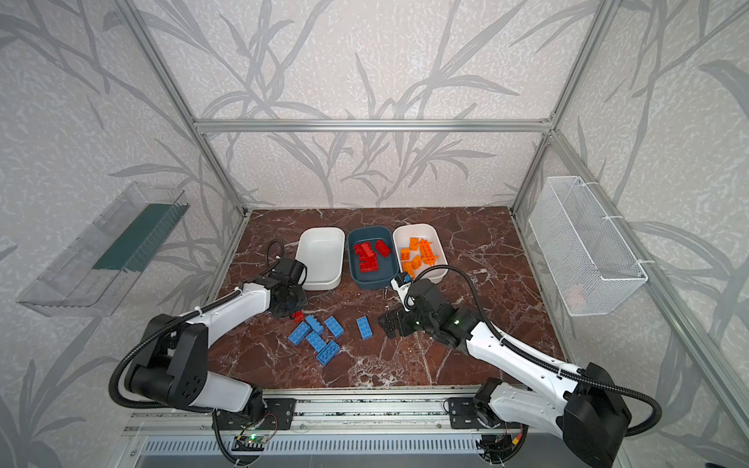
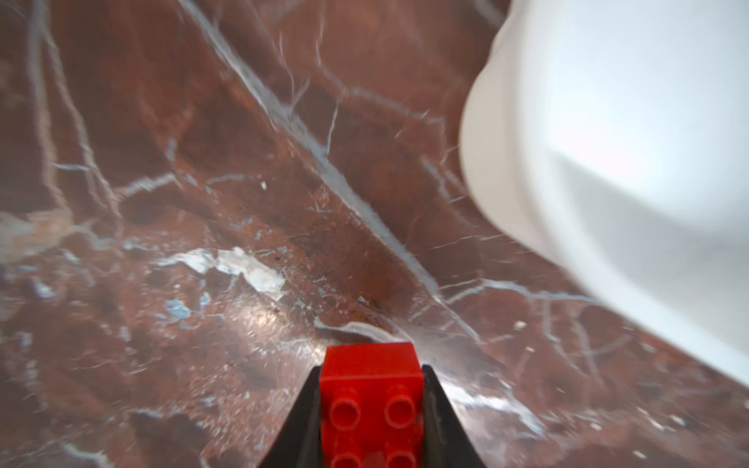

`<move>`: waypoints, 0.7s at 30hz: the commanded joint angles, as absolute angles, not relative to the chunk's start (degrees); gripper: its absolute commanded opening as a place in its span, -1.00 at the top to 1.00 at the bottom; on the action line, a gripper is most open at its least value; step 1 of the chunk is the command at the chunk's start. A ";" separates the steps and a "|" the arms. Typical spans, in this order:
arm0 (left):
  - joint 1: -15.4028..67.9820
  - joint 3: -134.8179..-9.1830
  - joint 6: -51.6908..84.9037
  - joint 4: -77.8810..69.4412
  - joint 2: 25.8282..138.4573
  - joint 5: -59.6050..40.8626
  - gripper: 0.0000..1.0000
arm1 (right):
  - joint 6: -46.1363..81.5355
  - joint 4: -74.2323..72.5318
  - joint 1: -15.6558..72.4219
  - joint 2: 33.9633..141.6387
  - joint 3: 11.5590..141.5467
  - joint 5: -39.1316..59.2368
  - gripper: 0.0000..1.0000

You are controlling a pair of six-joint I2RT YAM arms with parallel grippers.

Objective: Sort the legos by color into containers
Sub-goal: 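Carry the red brick into the teal tub and release with the left gripper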

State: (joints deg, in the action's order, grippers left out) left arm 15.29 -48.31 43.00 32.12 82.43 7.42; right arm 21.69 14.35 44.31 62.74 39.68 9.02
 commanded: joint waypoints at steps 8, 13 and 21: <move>20.12 -62.46 41.30 36.92 80.02 7.10 0.78 | 23.71 17.94 44.65 54.86 36.65 7.21 -0.98; 26.15 -74.60 40.44 38.37 89.41 8.44 0.77 | 24.43 21.33 44.65 48.88 34.96 4.92 -0.98; 31.27 -97.08 38.39 41.85 109.36 7.06 0.76 | 24.43 27.19 44.65 42.40 34.63 2.10 -0.98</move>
State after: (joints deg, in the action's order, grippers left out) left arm 30.39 -91.24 40.03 38.17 104.73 7.11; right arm 24.08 23.53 44.31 43.97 35.11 4.16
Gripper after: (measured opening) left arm 0.301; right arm 0.990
